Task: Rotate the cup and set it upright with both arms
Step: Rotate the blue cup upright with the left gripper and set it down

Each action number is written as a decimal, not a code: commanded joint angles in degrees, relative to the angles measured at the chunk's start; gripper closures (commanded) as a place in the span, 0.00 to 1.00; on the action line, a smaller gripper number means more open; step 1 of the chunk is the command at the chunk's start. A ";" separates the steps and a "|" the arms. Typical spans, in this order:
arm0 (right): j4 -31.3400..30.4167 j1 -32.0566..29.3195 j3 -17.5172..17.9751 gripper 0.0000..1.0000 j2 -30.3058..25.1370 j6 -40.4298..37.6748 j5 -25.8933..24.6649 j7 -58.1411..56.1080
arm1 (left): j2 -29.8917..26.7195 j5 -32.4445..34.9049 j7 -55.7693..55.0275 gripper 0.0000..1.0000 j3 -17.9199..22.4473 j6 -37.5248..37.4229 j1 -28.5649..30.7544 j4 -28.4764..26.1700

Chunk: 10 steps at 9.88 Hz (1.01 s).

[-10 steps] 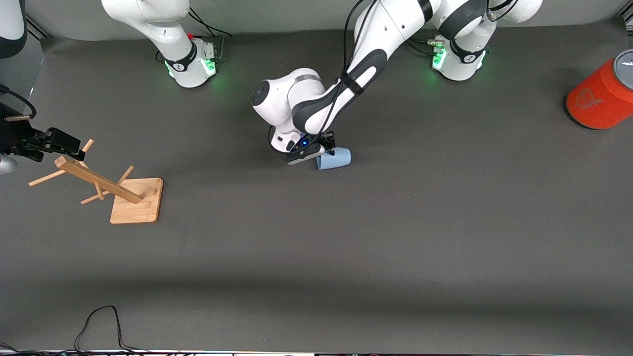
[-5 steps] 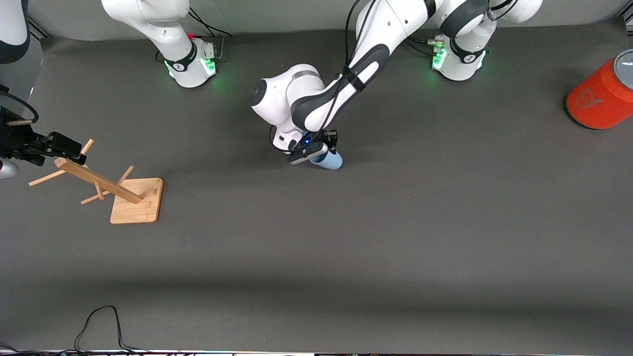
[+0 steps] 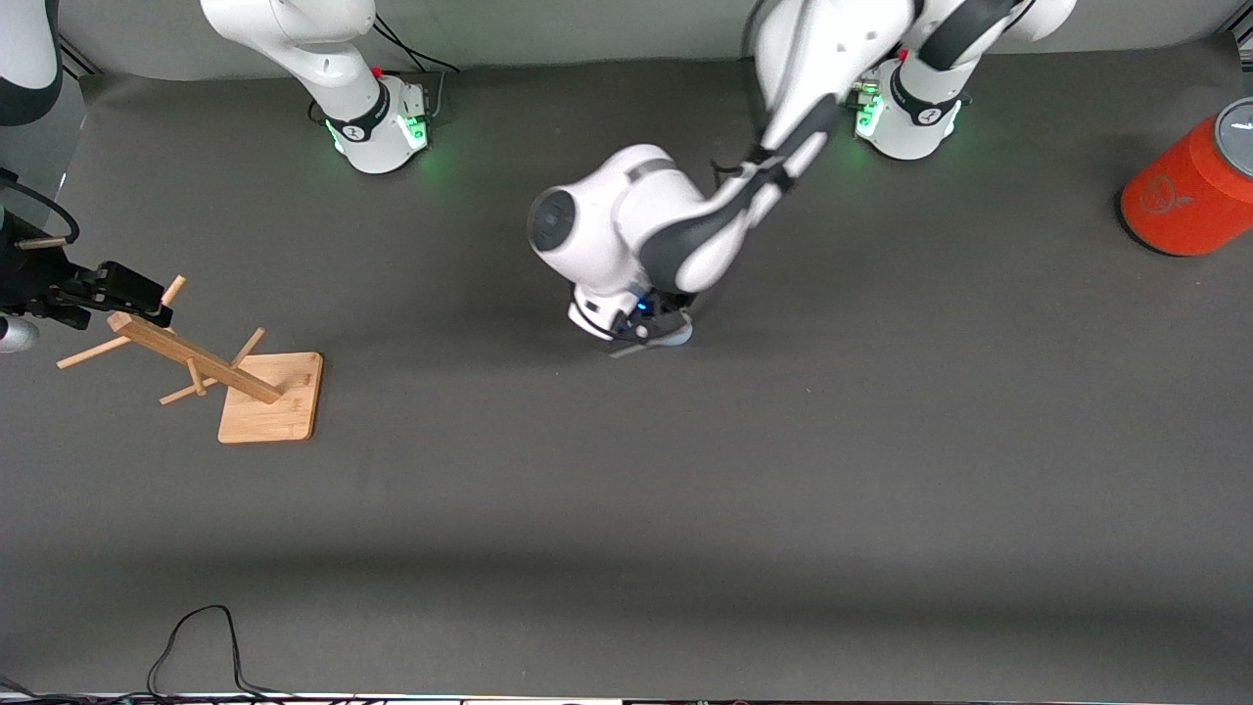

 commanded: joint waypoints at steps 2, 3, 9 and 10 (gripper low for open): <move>0.01 0.12 0.05 0.00 -0.10 0.49 -0.08 -1.18 | -16.98 -14.77 8.32 1.00 -0.42 7.45 15.15 -14.73; 0.01 0.12 0.05 0.00 -0.10 0.57 -0.08 -1.18 | -19.19 -19.08 8.68 1.00 -0.42 10.00 17.89 -17.02; -0.34 0.20 0.05 0.00 -1.15 -1.53 0.27 -0.13 | -29.77 -27.74 -0.50 1.00 -1.30 46.46 9.25 -47.69; -0.42 0.20 0.05 0.00 -1.41 -2.23 0.45 0.05 | -29.67 -27.38 -1.93 1.00 -1.30 50.24 7.04 -50.33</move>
